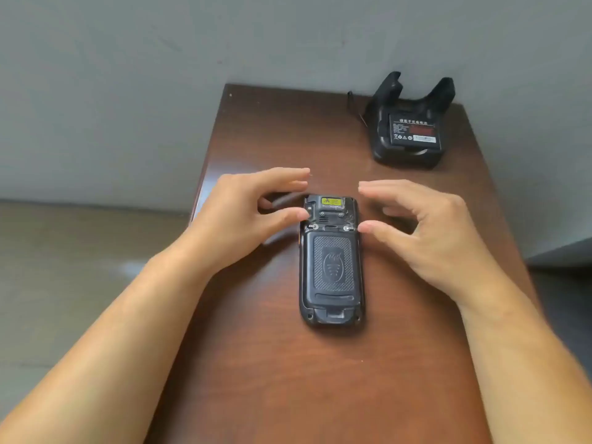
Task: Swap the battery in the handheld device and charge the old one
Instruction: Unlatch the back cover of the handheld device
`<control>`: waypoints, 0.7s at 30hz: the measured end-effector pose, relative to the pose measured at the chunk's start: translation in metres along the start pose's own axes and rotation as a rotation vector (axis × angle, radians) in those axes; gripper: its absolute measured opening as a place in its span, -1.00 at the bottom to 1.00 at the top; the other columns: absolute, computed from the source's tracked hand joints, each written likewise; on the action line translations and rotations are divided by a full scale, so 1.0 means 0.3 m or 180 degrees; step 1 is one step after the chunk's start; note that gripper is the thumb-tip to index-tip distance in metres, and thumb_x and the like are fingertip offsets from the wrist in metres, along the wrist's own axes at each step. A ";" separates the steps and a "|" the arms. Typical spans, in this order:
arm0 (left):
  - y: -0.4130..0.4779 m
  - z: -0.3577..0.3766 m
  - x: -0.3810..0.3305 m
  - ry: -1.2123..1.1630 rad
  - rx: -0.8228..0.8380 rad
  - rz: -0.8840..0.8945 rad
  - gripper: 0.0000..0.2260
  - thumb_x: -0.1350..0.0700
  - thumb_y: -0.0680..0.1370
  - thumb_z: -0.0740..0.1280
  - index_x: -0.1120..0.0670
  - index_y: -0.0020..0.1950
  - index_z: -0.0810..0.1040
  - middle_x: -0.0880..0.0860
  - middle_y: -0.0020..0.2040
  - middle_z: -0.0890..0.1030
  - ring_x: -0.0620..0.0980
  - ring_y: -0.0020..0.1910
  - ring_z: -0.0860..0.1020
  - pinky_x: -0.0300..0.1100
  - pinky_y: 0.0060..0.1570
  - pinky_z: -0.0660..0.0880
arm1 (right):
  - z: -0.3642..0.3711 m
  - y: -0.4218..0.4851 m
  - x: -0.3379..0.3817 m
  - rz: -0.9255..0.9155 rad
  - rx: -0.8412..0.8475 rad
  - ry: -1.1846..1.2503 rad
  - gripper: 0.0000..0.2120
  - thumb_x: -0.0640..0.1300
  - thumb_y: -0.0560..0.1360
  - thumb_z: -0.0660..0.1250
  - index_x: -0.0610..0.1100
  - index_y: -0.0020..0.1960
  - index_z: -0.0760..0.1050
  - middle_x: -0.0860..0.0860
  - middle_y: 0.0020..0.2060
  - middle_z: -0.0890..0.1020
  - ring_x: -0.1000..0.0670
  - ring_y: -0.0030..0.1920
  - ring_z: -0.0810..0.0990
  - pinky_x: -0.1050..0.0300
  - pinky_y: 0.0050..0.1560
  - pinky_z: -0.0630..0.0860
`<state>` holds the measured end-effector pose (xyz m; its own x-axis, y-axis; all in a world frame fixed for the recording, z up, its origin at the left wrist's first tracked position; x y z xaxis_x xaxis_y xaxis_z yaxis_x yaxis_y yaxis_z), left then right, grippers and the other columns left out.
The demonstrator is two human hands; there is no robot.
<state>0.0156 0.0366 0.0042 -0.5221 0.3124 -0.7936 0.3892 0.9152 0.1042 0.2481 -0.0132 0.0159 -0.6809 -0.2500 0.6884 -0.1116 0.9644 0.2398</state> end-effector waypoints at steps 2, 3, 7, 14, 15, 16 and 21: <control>0.014 -0.003 0.010 0.0118 0.0105 -0.0088 -0.60 -0.04 0.45 0.53 -0.20 0.27 0.63 -0.31 0.12 0.68 -0.28 -0.06 0.61 -0.32 0.03 0.52 | 0.007 0.006 -0.006 0.0076 0.0055 0.0095 -0.64 -0.14 0.43 0.56 -0.02 0.22 0.68 0.15 0.16 0.71 0.21 0.22 0.64 0.17 0.23 0.59; 0.013 -0.004 0.021 0.0182 0.0134 -0.0126 -0.63 -0.06 0.43 0.54 -0.23 0.23 0.65 -0.33 0.09 0.68 -0.24 -0.14 0.58 -0.32 -0.01 0.52 | 0.012 0.002 -0.013 0.0114 0.0070 0.0120 -0.67 -0.14 0.43 0.56 -0.02 0.19 0.70 0.15 0.15 0.71 0.22 0.21 0.65 0.18 0.24 0.58; 0.024 -0.002 0.017 0.0231 0.0158 -0.0123 -0.66 -0.08 0.40 0.55 -0.23 0.17 0.68 -0.40 -0.09 0.65 -0.34 -0.34 0.49 -0.48 -0.18 0.37 | 0.023 -0.005 -0.026 0.0244 -0.0091 0.0293 -0.73 -0.13 0.42 0.57 -0.04 0.11 0.73 0.12 0.11 0.73 0.24 0.16 0.68 0.19 0.24 0.59; 0.023 -0.004 0.000 0.0261 0.0169 -0.0034 -0.66 -0.05 0.41 0.55 -0.17 0.19 0.69 -0.30 -0.04 0.67 -0.51 -0.33 0.48 -0.62 -0.20 0.31 | 0.032 -0.003 -0.023 0.0161 -0.0321 0.0228 -0.77 -0.14 0.40 0.59 -0.12 0.05 0.74 0.06 0.04 0.76 0.19 0.07 0.73 0.23 0.15 0.62; 0.022 -0.002 -0.001 0.0252 0.0159 -0.0038 -0.65 -0.05 0.41 0.55 -0.17 0.19 0.69 -0.29 -0.02 0.67 -0.51 -0.33 0.48 -0.61 -0.19 0.32 | 0.033 -0.002 -0.021 0.0121 -0.0348 0.0202 -0.78 -0.15 0.40 0.59 -0.14 0.03 0.74 0.04 0.03 0.76 0.20 0.05 0.73 0.30 0.13 0.59; 0.022 -0.002 0.002 0.0227 0.0155 -0.0048 -0.65 -0.05 0.41 0.55 -0.18 0.19 0.68 -0.29 -0.02 0.68 -0.50 -0.33 0.49 -0.60 -0.19 0.33 | 0.033 0.000 -0.018 0.0094 -0.0386 0.0178 -0.79 -0.17 0.40 0.59 -0.17 0.02 0.74 0.02 0.01 0.76 0.18 0.04 0.73 0.37 0.11 0.57; 0.021 0.000 0.006 0.0293 0.0133 -0.0052 -0.64 -0.09 0.40 0.55 -0.20 0.19 0.68 -0.38 -0.08 0.62 -0.49 -0.30 0.50 -0.59 -0.19 0.34 | 0.041 0.004 -0.024 0.0091 -0.0377 0.0266 -0.80 -0.19 0.40 0.58 -0.21 0.00 0.73 -0.01 -0.02 0.76 0.11 -0.05 0.75 0.33 0.01 0.61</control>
<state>0.0172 0.0429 0.0034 -0.5954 0.3212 -0.7364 0.4104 0.9096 0.0649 0.2440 -0.0092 0.0027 -0.6194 -0.2336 0.7495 -0.0034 0.9555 0.2950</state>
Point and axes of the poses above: each hand's wrist, its own y-axis towards the middle knuckle, its own z-axis out of the palm, x = y × z, the point moved 4 cm from there along y, towards the middle knuckle
